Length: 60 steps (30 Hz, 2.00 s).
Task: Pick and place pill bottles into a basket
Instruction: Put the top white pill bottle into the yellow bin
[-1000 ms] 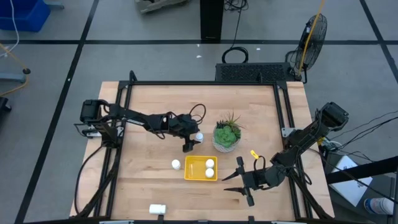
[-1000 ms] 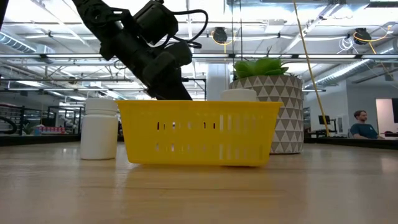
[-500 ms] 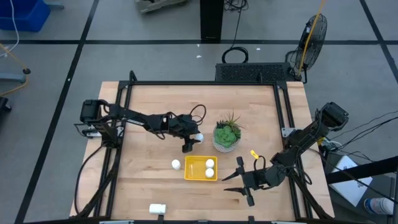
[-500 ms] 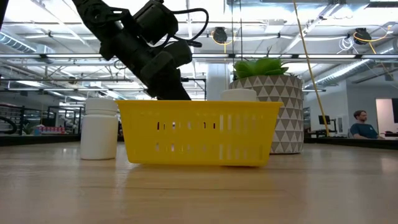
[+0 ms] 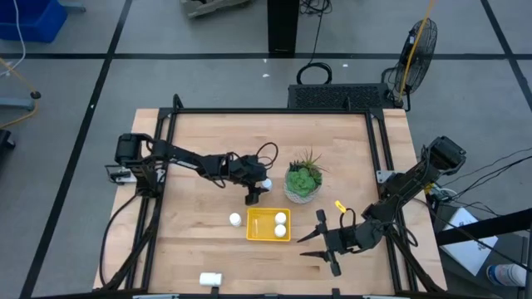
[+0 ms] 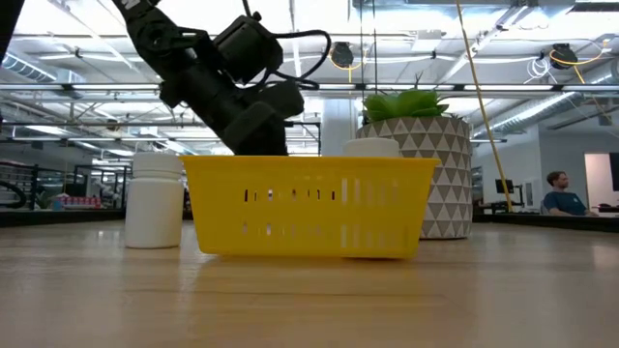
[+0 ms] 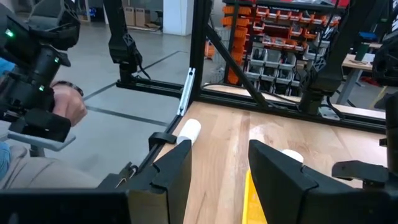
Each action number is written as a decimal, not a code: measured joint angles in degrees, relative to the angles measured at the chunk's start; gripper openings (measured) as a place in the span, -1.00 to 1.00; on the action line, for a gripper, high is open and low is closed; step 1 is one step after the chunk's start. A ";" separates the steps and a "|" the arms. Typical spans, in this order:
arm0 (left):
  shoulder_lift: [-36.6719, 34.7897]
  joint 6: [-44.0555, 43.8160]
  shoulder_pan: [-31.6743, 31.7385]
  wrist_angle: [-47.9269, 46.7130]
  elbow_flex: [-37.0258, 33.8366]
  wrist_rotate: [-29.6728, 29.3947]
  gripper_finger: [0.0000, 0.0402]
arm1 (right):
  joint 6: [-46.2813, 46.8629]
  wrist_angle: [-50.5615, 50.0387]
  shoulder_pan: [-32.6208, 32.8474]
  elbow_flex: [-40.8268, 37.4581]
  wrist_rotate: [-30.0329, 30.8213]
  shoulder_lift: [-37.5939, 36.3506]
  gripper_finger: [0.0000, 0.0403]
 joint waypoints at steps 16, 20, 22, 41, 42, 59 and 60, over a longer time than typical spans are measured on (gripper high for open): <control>-0.07 -0.16 0.00 0.38 -0.03 1.67 0.11 | 0.11 -0.33 0.22 0.00 -0.02 0.00 -0.25; -0.07 0.34 0.15 0.36 -0.03 1.78 0.11 | 0.13 -0.35 0.22 0.00 -0.02 0.00 -0.25; -0.07 0.50 0.15 0.38 -0.03 1.78 0.11 | 0.13 -0.35 0.22 0.00 -0.02 0.00 -0.25; -0.07 2.05 0.48 2.14 0.00 3.81 0.11 | -0.07 -0.35 0.22 0.00 -0.02 0.00 -0.25; -0.07 2.04 0.48 2.11 0.00 3.81 0.09 | -0.07 -0.35 0.22 0.00 -0.02 0.00 -0.25; -3.05 -0.94 -1.37 1.05 0.02 4.25 -0.19 | -0.27 -0.35 0.22 0.00 0.00 0.00 -0.25; -3.86 -1.07 -1.79 1.23 0.02 4.26 -0.19 | -0.33 -0.35 0.22 0.00 0.00 0.00 -0.25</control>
